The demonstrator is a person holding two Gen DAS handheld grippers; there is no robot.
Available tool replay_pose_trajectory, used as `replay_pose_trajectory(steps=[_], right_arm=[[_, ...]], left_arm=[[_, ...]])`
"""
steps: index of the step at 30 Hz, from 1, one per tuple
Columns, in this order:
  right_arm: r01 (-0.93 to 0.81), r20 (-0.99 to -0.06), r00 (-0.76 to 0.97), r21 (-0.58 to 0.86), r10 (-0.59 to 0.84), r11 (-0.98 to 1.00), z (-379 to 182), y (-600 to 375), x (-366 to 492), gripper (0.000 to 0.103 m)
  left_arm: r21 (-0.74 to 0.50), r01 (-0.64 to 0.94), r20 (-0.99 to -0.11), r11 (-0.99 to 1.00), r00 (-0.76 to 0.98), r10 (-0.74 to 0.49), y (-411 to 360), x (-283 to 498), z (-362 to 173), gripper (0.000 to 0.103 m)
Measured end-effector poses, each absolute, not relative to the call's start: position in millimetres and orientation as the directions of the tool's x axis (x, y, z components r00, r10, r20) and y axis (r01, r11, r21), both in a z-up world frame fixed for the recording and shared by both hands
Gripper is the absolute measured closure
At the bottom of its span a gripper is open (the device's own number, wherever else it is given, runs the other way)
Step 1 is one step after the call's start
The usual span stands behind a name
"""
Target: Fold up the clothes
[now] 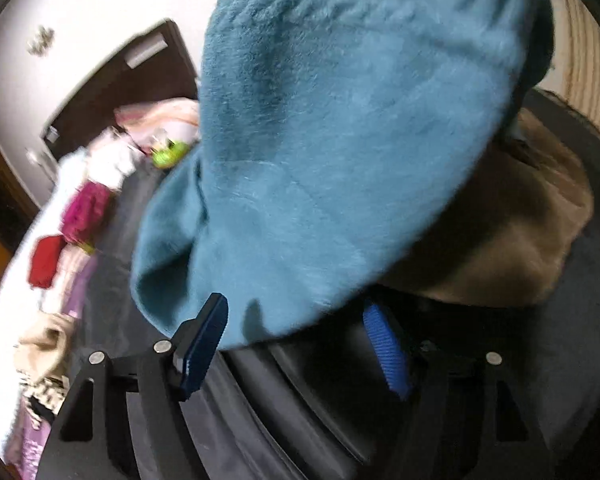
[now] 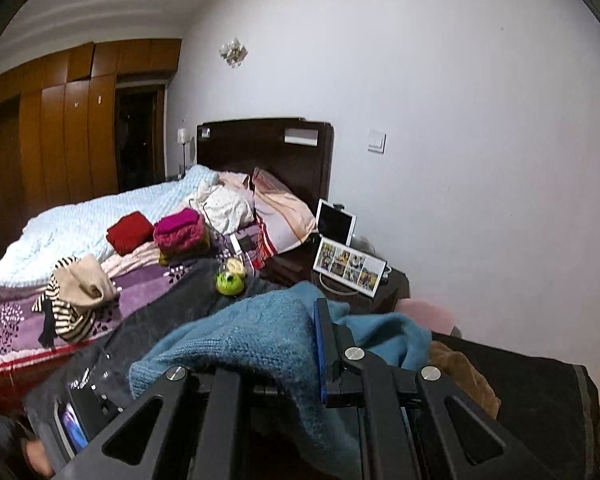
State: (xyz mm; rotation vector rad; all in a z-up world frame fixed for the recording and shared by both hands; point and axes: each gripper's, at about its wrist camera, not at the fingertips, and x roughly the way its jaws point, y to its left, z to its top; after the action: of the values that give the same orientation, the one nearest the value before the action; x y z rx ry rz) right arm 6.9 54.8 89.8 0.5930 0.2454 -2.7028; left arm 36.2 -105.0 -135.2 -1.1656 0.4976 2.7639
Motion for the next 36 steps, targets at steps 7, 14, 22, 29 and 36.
replay_pose_trajectory(steps=[7,14,22,29,36], right_arm=[[0.349,-0.394,-0.873,-0.092,-0.287,-0.933,108,60,20,0.092],[0.281,-0.362,-0.901,-0.069,-0.238,-0.957,120,95,37,0.092],[0.224,-0.278,-0.938,-0.031,-0.207,-0.974,144,155,81,0.092],[0.209,-0.161,-0.964,0.028,-0.211,-0.977,176,215,140,0.092],[0.297,-0.086,-0.948,0.109,-0.307,-0.949,186,265,189,0.092]], left_arm=[[0.074,-0.243,-0.742,-0.967,-0.661,0.109,-122,-3,-108,0.069],[-0.109,-0.037,-0.640,-0.993,-0.762,0.099,-176,-2,-28,0.097],[-0.182,-0.016,-0.340,-0.983,-0.937,0.079,-185,35,133,0.098],[-0.093,-0.082,-0.114,-0.992,-0.989,0.092,-128,94,251,0.098],[-0.006,-0.118,0.018,-0.993,-0.993,0.118,-69,151,331,0.098]])
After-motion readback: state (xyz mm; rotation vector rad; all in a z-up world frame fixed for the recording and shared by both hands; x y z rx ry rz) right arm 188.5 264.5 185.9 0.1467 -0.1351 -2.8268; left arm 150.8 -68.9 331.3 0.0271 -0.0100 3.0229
